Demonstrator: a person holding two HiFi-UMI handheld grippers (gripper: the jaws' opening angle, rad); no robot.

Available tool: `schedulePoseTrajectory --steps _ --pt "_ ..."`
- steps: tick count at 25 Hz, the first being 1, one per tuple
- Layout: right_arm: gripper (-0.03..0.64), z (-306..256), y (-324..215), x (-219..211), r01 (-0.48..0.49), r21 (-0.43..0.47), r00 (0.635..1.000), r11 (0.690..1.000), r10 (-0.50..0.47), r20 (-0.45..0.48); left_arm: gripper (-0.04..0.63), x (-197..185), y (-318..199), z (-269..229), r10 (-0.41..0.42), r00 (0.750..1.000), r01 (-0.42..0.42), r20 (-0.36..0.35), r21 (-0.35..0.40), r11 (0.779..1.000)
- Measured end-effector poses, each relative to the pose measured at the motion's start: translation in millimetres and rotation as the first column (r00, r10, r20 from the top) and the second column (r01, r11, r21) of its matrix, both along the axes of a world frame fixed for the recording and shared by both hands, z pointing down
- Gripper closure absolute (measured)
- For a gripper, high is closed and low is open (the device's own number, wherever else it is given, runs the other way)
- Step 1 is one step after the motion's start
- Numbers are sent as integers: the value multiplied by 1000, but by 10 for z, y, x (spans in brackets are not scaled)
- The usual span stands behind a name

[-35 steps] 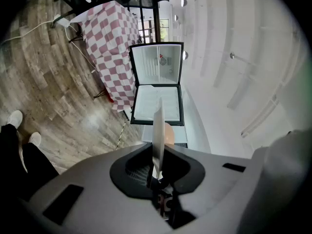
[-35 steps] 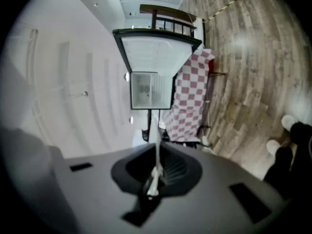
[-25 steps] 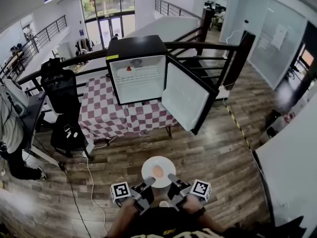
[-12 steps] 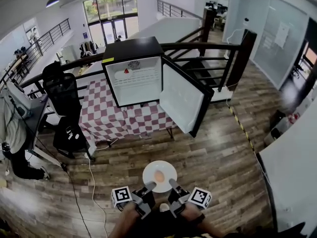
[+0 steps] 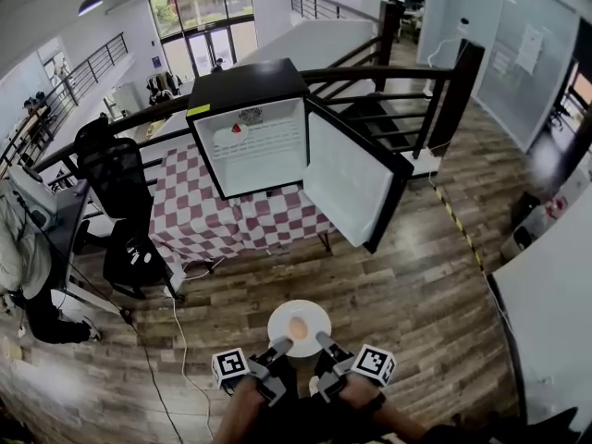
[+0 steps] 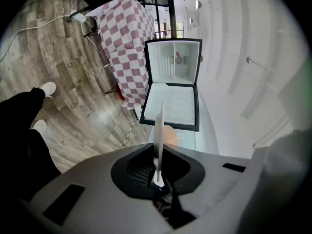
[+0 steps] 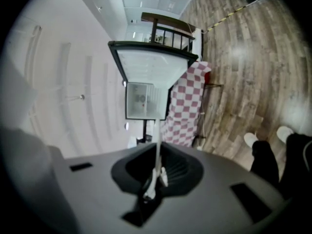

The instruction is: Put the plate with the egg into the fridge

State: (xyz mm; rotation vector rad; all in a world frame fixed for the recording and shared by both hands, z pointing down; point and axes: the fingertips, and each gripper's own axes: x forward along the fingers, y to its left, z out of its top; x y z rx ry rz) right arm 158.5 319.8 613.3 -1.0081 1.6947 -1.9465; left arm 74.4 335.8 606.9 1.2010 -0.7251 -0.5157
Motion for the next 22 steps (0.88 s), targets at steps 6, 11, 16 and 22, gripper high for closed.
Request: schedulePoseTrajectory --steps 6,11,16,22 --pt "586 19 -541 -394 -52 -25 998 998 52 18 548 -413 -578 -39 16 1000 -16 -15 14 1000" --pt "586 -172 -1121 -801 -82 29 996 996 81 33 548 -827 -1185 -225 32 998 -28 -45 81 996" --pt "586 -272 -1576 -1220 -91 49 995 995 89 44 548 -1255 -1638 -351 27 998 -19 -62 120 993" --pt "586 -268 -1920 -1627 -70 48 997 996 68 44 548 -1654 -1940 -334 2 996 9 -92 116 993"
